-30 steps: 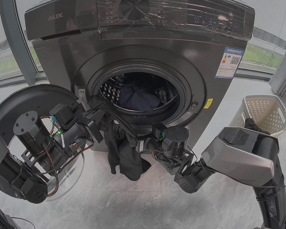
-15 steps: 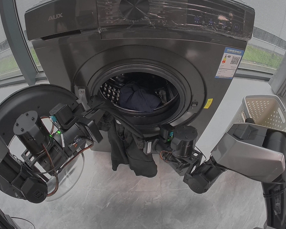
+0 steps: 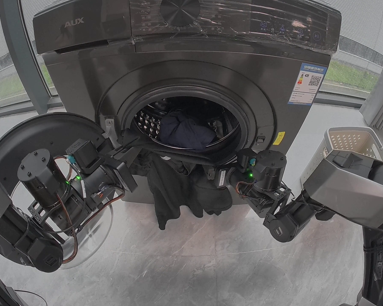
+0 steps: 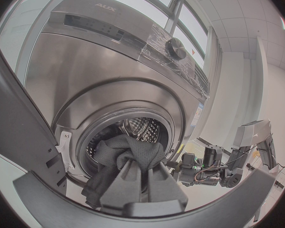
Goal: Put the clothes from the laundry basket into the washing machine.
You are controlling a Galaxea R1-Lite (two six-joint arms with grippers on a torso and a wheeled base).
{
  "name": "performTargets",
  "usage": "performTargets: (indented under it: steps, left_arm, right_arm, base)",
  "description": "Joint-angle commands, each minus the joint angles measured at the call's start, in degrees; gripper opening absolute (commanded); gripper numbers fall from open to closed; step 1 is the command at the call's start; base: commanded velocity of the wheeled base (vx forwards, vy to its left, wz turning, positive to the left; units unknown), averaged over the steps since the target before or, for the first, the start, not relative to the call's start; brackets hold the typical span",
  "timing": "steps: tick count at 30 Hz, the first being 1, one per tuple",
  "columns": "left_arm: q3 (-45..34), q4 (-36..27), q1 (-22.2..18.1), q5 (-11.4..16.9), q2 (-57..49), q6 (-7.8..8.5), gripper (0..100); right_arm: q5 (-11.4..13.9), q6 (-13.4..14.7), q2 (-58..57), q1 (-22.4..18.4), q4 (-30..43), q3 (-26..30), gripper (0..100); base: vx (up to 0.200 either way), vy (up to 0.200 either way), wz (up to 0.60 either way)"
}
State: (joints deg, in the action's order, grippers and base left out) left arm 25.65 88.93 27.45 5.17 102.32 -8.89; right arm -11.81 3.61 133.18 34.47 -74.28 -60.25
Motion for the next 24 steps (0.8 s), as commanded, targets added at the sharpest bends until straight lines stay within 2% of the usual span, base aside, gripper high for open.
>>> performTargets:
  steps: [1, 6, 14, 20, 24]
  left_arm:
    - [-0.2, 0.0, 0.5, 0.0, 0.1, -0.08, 0]
    - [-0.2, 0.0, 1.3, 0.0, -0.1, -0.08, 0]
    - [-0.2, 0.0, 1.9, 0.1, -1.5, 0.01, 0]
    - [0.7, 0.0, 1.9, 0.0, -1.4, -0.08, 0]
    - [1.0, -0.1, 1.5, -0.1, -0.9, 0.01, 0]
  right_arm:
    - [0.0, -0.1, -2.2, 0.5, -0.1, 2.1, 100]
    - [0.0, -0.1, 1.2, 3.2, -0.1, 1.9, 100]
    - [-0.1, 0.1, 10.9, 6.7, 0.1, -6.4, 100]
    - [0.0, 0.1, 11.4, 8.0, -0.6, -6.0, 100]
    - [0.6, 0.1, 9.3, 9.2, -1.4, -2.0, 100]
  base:
    - [0.000, 0.000, 0.00]
    - [0.000, 0.000, 0.00]
    - [0.000, 0.000, 0.00]
    - [0.000, 0.000, 0.00]
    - [0.000, 0.000, 0.00]
